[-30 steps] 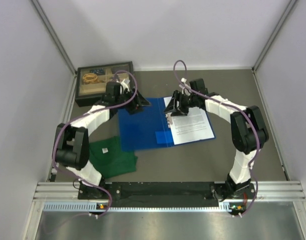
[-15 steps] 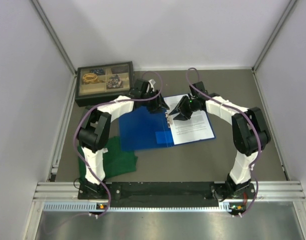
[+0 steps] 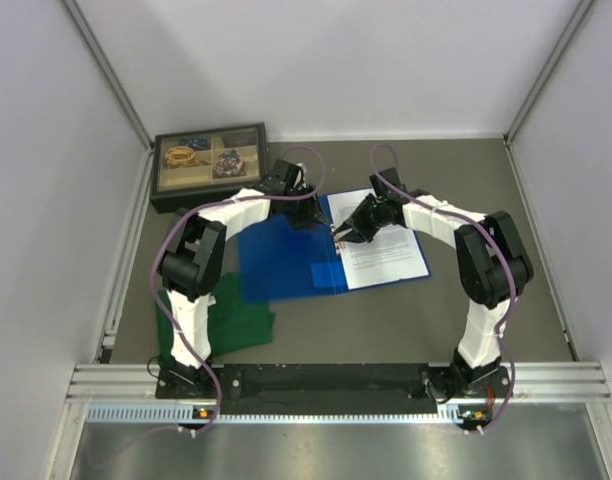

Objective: Put the files into the folder

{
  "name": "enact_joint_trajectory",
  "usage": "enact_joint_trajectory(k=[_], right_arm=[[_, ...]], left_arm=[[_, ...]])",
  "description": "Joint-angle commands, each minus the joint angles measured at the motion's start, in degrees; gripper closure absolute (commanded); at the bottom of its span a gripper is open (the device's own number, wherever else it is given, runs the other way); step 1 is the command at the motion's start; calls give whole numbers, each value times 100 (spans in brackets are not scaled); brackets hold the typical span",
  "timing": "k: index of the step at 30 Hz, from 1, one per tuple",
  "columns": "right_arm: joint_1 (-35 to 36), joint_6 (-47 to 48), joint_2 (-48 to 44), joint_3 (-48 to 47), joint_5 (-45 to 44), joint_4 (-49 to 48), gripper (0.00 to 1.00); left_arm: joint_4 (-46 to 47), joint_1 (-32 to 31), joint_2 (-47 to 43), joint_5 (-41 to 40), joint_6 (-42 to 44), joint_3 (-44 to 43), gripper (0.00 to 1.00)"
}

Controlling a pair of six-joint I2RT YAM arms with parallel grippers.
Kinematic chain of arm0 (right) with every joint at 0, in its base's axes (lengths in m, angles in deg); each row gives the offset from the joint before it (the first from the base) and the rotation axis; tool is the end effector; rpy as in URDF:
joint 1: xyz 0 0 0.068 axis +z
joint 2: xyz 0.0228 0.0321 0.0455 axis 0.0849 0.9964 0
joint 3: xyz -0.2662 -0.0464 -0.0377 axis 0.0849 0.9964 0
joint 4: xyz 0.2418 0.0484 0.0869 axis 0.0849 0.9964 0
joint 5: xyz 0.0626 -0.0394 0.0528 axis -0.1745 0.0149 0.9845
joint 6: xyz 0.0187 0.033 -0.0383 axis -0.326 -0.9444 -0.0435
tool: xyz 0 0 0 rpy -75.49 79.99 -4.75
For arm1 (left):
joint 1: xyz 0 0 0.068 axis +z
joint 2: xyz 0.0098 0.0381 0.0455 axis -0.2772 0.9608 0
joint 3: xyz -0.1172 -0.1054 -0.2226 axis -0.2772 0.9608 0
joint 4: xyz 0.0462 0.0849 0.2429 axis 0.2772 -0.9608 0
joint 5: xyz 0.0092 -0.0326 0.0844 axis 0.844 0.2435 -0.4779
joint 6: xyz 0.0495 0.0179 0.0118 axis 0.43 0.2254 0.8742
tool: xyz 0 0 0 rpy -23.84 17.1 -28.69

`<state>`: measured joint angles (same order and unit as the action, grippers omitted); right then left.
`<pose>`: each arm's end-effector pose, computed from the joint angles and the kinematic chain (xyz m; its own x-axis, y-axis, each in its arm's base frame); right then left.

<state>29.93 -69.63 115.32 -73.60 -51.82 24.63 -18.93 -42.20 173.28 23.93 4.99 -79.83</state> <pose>0.3485 0.1787 0.1845 -0.8151 0.5663 0.1220 0.5018 0.5850 0.6372 0.3912 -0.2042 0.1850 -0.9158 -0.1959 -0.3505 0.0470 0.8147 -0.5780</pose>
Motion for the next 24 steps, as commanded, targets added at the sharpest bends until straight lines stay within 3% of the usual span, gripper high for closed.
enact_joint_trajectory(k=[1,9,17,24], right_arm=[[157,-253,135,-162,-120,-264,73],[166,-341,170,-127,-120,-379,74],[166,-376,143,-39,-103,-362,97],[166,-192,135,57,-182,-204,100]], left_arm=[[-116,18,14,-130,233,-232,49],[-151,27,-162,-209,322,-82,49],[-116,-8,-48,28,278,-109,54],[-256,-123,216,-7,374,-188,58]])
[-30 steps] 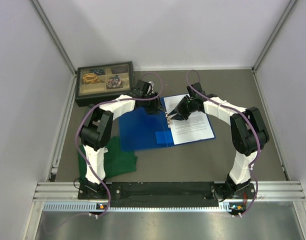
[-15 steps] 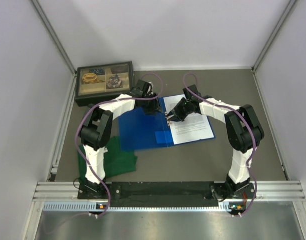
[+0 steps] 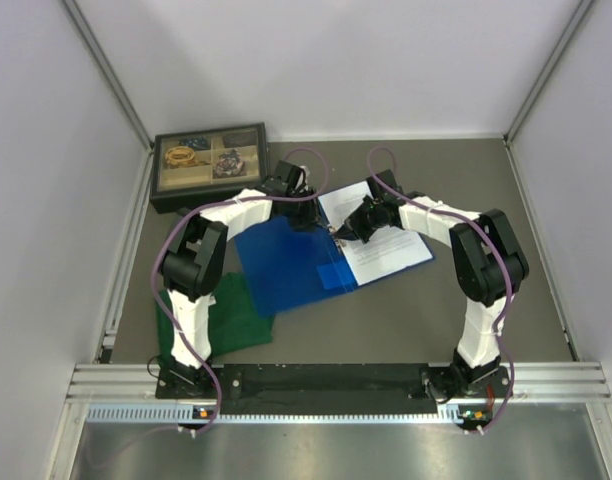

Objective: Put the files into the folder

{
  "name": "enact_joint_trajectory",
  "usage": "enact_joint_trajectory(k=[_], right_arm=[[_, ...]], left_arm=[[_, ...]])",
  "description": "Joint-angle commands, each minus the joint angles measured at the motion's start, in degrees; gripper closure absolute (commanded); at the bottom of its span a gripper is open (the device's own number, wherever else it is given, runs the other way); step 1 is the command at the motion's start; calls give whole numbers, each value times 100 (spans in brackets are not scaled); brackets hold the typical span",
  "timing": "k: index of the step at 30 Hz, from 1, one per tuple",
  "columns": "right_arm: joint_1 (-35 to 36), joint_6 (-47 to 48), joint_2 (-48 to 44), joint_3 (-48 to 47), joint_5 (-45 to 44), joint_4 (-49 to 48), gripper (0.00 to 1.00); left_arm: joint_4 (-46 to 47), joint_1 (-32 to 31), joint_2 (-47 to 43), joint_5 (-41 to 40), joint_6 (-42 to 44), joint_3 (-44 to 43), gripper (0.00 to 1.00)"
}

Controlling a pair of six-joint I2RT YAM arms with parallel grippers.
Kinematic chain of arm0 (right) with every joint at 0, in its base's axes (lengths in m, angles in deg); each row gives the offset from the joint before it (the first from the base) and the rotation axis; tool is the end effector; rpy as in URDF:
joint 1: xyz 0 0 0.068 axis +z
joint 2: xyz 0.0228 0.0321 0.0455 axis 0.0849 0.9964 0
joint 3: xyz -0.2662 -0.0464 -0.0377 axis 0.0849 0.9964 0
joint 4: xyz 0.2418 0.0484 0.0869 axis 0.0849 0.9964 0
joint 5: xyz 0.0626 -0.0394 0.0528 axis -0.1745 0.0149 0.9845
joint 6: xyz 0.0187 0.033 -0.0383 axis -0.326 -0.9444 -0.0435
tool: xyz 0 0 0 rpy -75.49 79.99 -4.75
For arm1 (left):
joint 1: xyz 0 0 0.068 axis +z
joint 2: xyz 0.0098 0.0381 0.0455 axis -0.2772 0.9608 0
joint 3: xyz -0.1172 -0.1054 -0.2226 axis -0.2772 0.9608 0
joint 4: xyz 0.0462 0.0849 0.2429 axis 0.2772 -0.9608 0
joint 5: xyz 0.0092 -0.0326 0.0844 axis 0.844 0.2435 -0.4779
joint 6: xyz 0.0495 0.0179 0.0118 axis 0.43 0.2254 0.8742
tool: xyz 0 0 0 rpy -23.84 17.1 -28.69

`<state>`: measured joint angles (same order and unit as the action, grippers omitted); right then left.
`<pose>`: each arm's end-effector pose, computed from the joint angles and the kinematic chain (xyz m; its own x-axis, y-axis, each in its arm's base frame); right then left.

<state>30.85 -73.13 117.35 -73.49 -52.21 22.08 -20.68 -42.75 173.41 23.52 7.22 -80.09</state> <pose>0.3511 0.1867 0.1732 -0.7917 0.5916 0.1525 0.5382 0.5572 0.6323 0.3879 -0.2070 0.1833 -0.9224 -0.1529 -0.3546 0.0741 0.8311 -0.5512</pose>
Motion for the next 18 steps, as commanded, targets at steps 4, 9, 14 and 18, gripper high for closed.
enact_joint_trajectory(k=[4,9,14,18], right_arm=[[74,394,-42,178,-204,131,100],[30,579,-16,328,-248,114,100],[-49,992,28,170,-476,377,100],[-163,1571,116,100,-512,422,100]], left_arm=[[-258,-68,335,-79,336,-74,64],[-407,-77,440,-150,529,111,70],[-661,-77,633,-404,775,146,73],[-829,-24,905,-194,863,164,76]])
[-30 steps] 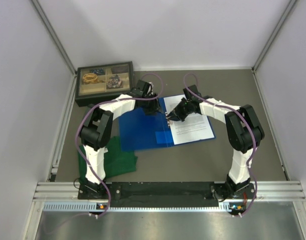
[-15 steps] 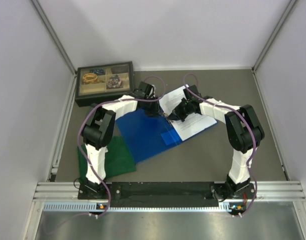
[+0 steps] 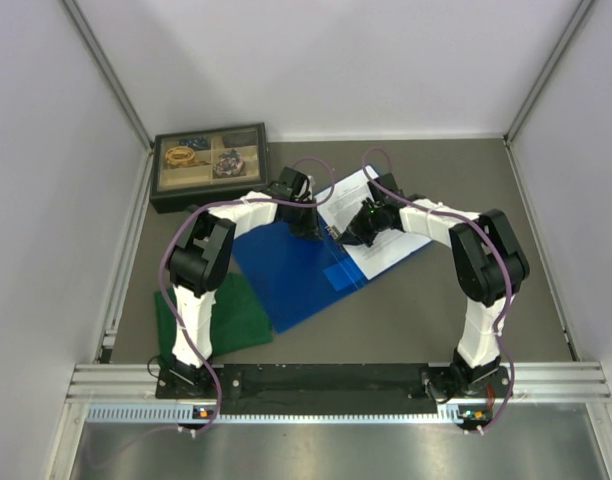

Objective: Put the files into the folder

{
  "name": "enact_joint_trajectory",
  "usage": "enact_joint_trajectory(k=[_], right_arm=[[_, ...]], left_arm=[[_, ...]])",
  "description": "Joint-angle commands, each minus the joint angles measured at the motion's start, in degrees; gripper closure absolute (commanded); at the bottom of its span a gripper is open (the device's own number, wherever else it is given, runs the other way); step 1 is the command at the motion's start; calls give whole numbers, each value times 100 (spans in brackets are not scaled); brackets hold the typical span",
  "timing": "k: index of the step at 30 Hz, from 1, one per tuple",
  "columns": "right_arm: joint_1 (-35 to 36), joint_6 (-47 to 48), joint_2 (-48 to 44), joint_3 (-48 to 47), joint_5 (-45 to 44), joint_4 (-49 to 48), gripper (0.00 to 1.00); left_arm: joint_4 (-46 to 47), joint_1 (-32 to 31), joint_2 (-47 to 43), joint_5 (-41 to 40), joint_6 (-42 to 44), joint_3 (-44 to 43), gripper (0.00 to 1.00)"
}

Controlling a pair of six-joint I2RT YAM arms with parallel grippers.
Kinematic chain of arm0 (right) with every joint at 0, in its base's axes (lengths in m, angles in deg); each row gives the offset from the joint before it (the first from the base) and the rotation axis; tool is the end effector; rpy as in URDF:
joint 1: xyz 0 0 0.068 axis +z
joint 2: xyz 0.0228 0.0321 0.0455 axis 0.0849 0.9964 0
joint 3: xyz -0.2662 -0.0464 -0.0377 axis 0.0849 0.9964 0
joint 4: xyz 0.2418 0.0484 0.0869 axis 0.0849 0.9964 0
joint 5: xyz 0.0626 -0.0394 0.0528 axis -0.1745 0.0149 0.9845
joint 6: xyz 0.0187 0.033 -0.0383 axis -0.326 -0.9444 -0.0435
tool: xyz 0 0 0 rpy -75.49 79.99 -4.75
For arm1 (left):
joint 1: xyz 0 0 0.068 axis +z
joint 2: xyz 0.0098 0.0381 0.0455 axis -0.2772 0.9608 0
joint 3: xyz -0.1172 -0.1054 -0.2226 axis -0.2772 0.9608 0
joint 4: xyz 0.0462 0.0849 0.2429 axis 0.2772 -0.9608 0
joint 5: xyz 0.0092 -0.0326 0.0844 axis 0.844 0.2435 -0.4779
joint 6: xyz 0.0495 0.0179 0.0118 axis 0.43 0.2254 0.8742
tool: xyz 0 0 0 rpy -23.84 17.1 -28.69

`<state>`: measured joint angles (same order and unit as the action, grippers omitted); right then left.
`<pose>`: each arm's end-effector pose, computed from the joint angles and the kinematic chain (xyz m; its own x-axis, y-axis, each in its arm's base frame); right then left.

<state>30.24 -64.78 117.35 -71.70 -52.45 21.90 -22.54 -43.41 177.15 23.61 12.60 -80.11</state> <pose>0.3479 0.1803 0.1644 -0.8533 0.5165 0.0717 0.4410 0.6415 0.6277 0.3861 -0.2118 0.1540 -0.9441 -0.0470 -0.3262 0.1268 0.8617 -0.4914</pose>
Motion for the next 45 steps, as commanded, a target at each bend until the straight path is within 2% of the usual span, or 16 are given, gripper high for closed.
enact_joint_trajectory(k=[1,17,36,45], right_arm=[[-119,808,142,-106,-505,439,100],[-278,1775,300,-80,-1147,808,100],[-647,1854,863,-132,-1551,922,100],[-638,1872,1083,-343,-2086,1265,100]], left_arm=[[-652,59,567,-185,343,192,78],[-652,103,629,-396,466,473,83],[-573,244,831,-475,519,597,89],[-643,244,823,-475,546,552,89]])
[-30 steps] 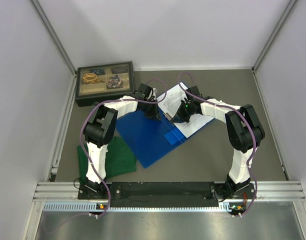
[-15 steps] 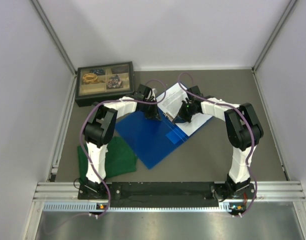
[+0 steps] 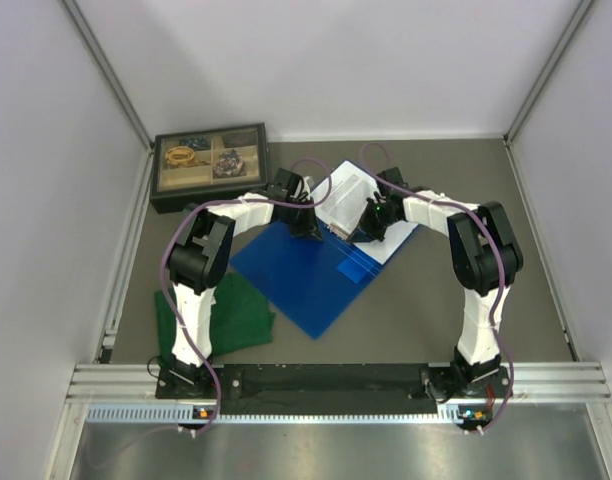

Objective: Put the files into the folder

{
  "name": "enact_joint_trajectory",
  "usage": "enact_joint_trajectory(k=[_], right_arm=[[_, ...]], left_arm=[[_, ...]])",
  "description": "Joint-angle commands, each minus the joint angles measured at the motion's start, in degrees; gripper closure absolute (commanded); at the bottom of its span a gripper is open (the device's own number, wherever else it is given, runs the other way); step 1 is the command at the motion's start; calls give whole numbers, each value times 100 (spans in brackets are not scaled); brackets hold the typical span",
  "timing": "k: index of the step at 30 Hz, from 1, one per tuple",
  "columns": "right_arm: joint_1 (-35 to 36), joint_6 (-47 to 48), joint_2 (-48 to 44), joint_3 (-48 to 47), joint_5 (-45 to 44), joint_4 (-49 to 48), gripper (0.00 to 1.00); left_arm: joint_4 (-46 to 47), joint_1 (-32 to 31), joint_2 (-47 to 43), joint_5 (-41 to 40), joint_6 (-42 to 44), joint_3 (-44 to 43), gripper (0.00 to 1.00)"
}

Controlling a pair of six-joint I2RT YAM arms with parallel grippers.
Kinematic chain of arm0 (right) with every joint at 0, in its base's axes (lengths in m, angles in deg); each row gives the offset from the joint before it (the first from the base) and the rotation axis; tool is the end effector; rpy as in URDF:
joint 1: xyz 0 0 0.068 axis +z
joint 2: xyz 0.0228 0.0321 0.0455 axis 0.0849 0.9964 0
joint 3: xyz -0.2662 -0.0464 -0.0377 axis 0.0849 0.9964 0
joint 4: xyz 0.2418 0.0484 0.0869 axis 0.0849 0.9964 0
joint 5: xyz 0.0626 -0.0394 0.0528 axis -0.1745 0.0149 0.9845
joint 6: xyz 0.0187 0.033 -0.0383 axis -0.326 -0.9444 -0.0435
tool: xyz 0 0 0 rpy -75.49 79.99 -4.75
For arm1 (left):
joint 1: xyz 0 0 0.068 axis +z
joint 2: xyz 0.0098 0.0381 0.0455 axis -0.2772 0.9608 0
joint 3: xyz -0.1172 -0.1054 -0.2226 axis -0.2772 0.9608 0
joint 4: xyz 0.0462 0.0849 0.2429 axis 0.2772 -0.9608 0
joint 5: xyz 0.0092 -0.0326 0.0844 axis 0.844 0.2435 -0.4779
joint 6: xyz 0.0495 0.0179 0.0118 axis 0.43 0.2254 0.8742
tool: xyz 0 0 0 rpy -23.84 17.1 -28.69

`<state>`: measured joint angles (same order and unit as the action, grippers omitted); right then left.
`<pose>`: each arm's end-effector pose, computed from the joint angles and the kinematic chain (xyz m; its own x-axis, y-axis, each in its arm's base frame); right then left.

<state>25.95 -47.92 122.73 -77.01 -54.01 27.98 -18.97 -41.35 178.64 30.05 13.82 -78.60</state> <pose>0.3729 0.1577 0.1489 -0.9213 0.3854 -0.0523 0.2952 0.7806 0.5509 0.3925 -0.2015 0.1403 -0.9526 -0.0347 -0.3022 0.1495 0.8119 -0.5644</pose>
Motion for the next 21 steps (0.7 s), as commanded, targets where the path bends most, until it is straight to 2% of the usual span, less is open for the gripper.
enact_joint_trajectory(k=[1,4,6,10,12,16,21], right_arm=[[-201,195,554,170,-2010,710,100],[-157,204,545,144,-2143,807,100],[-87,187,571,161,-1977,816,100],[-52,-129,344,547,-1652,447,100],[1,-200,256,574,-1712,508,100],[10,-139,88,469,-1958,718,100],[10,178,176,5,-2143,1017,100]], left_arm=[[-991,38,665,-1128,414,402,89],[-1017,30,621,-1146,440,402,89],[-974,-23,525,-875,485,349,86],[-858,-365,191,-452,424,113,66],[-894,-568,190,-399,388,-169,64],[-982,-717,488,-364,248,-381,67],[-824,-770,489,-636,239,181,72]])
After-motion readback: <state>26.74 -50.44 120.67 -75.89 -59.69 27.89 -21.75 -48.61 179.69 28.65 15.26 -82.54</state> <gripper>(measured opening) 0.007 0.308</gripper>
